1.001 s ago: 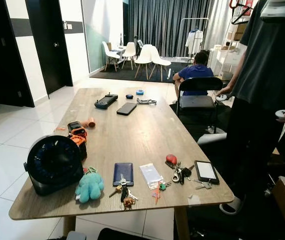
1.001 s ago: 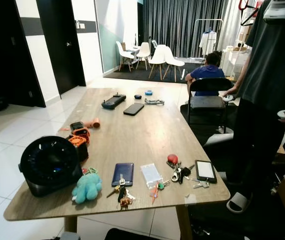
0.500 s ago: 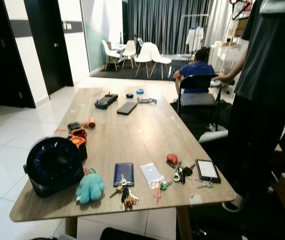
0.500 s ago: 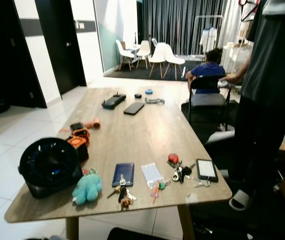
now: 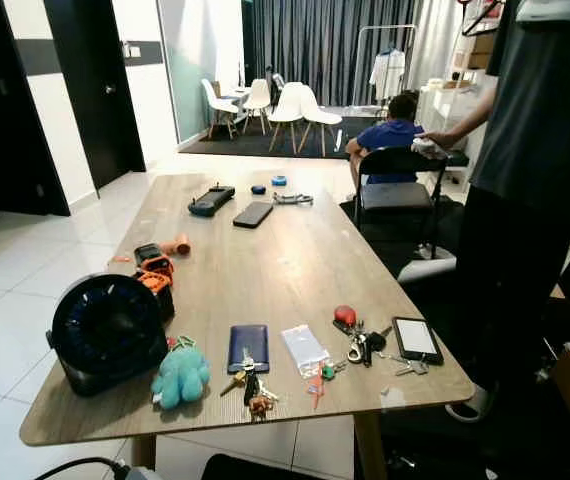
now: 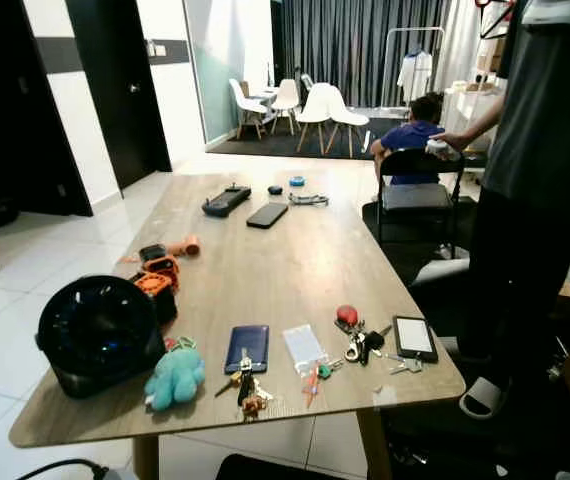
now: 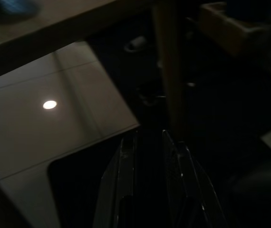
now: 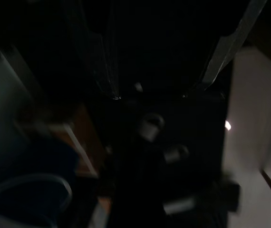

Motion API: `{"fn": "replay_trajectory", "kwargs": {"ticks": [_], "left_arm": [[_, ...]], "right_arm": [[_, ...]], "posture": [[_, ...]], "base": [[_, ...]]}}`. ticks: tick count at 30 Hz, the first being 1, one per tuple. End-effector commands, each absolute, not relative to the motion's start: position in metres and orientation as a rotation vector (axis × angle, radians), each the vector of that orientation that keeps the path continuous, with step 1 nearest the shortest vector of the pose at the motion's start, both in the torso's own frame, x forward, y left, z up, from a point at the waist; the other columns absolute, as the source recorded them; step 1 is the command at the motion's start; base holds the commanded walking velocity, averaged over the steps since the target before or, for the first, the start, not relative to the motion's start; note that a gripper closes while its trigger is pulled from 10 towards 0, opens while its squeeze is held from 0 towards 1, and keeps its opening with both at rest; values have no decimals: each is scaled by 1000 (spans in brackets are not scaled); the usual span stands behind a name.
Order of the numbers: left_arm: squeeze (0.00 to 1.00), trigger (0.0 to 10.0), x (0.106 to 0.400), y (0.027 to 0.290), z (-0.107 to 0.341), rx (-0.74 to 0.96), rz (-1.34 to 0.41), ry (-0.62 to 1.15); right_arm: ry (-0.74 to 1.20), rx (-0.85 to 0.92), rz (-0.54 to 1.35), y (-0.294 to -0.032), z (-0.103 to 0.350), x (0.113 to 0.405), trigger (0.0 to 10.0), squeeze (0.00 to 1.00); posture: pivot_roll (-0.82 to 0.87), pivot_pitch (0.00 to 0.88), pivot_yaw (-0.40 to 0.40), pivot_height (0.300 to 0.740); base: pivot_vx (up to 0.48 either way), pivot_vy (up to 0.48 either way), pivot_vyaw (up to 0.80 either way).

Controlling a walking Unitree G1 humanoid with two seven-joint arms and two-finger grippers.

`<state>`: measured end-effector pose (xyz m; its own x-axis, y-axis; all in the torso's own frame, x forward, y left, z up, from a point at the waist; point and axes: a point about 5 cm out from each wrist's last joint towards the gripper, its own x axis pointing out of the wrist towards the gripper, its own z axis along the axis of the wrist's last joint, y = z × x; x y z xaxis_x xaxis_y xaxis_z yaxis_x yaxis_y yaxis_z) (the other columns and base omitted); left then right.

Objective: Hang keys on a hook

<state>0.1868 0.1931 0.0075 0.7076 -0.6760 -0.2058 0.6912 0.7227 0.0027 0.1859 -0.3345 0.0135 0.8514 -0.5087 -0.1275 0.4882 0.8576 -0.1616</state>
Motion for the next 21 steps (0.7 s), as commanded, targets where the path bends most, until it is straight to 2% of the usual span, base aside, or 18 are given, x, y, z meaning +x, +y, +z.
{"fn": "replay_trajectory", "kwargs": {"ticks": [1, 4, 13, 21], "left_arm": [[0, 10000, 188, 195, 14, 83, -799, 193], [0, 10000, 198, 190, 32, 100, -867, 140], [0, 10000, 209, 192, 57, 82, -955, 110], [0, 10000, 236, 174, 91, -4, -889, -18]], "right_arm": [[119, -111, -520, -336, 21, 190, 10000, 0], [11, -86, -458, -328, 38, 209, 10000, 0], [-114, -55, -365, -314, 63, 233, 10000, 0], [-150, -36, -244, -293, 80, 256, 10000, 0]], "posture": [[22, 48, 26, 740], [25, 48, 28, 740], [27, 47, 33, 740], [30, 46, 33, 740]], "base": [[0, 0, 0], [0, 0, 0], [0, 0, 0], [0, 0, 0]]}}
